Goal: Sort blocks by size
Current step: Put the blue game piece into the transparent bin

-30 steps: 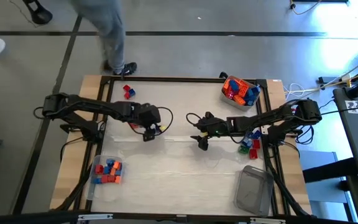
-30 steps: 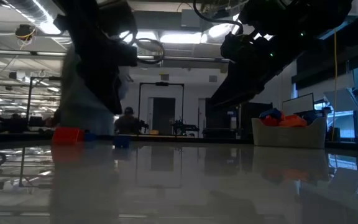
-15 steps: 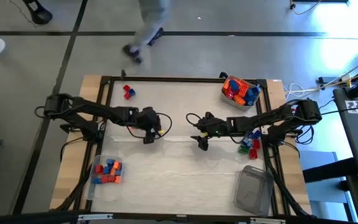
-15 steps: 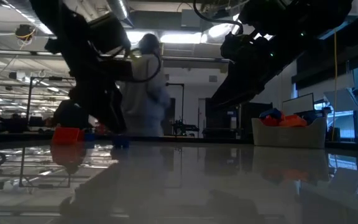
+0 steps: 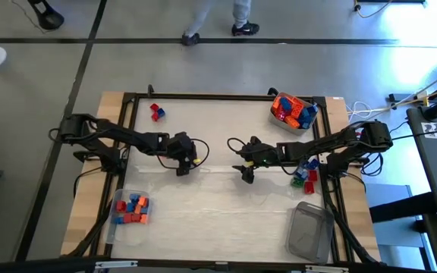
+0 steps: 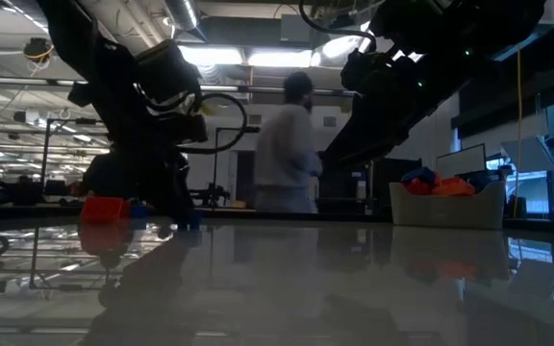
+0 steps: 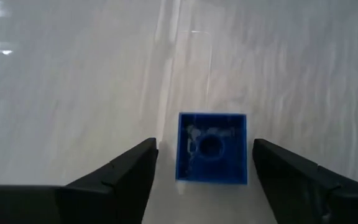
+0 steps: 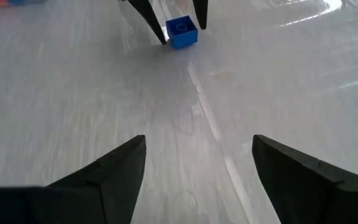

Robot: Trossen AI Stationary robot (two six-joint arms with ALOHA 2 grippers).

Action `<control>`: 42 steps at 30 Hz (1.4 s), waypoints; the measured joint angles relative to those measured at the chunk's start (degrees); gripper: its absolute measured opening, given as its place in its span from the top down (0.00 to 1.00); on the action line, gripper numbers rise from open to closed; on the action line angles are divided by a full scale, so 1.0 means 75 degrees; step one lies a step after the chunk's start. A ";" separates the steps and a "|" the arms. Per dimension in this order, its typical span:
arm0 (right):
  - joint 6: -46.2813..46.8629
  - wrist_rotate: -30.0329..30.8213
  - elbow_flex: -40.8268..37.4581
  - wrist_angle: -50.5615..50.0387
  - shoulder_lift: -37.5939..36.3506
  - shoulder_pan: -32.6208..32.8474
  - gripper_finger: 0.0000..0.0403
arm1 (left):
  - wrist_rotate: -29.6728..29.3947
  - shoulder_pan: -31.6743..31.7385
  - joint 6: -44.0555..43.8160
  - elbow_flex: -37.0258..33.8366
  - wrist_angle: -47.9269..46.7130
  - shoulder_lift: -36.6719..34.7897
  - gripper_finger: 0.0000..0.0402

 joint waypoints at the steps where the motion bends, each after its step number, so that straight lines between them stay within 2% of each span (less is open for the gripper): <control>1: 0.0000 0.0000 0.0000 0.0000 0.0001 0.0000 0.27 | 0.0031 0.0000 0.0001 -0.0001 0.0110 0.0064 0.39; 12: -0.0008 0.0000 0.0000 -0.0026 0.0001 0.0000 0.27 | 0.0082 -0.0015 -0.0025 0.0037 0.0207 0.0171 0.68; 16: -0.0011 0.0000 0.0000 -0.0035 0.0001 0.0000 0.27 | 0.0015 -0.0131 -0.0270 0.0304 -0.0345 -0.0162 0.69; 24: -0.0030 0.0000 0.0000 -0.0043 0.0001 0.0000 0.27 | 0.0040 -0.1120 -0.1364 0.1284 -0.2865 -0.1409 0.67; 32: -0.0032 0.0000 0.0000 -0.0061 0.0001 0.0000 0.27 | 0.0055 -0.2713 -0.3481 0.2081 -0.4920 -0.2590 0.68; 37: -0.0032 0.0000 0.0000 -0.0050 0.0001 0.0000 0.27 | 0.0100 -0.3840 -0.5463 0.2152 -0.6004 -0.3027 0.67; 42: -0.0032 0.0000 0.0000 -0.0017 0.0001 0.0000 0.27 | 0.0530 -0.5123 -0.7659 0.2152 -0.6390 -0.3140 0.67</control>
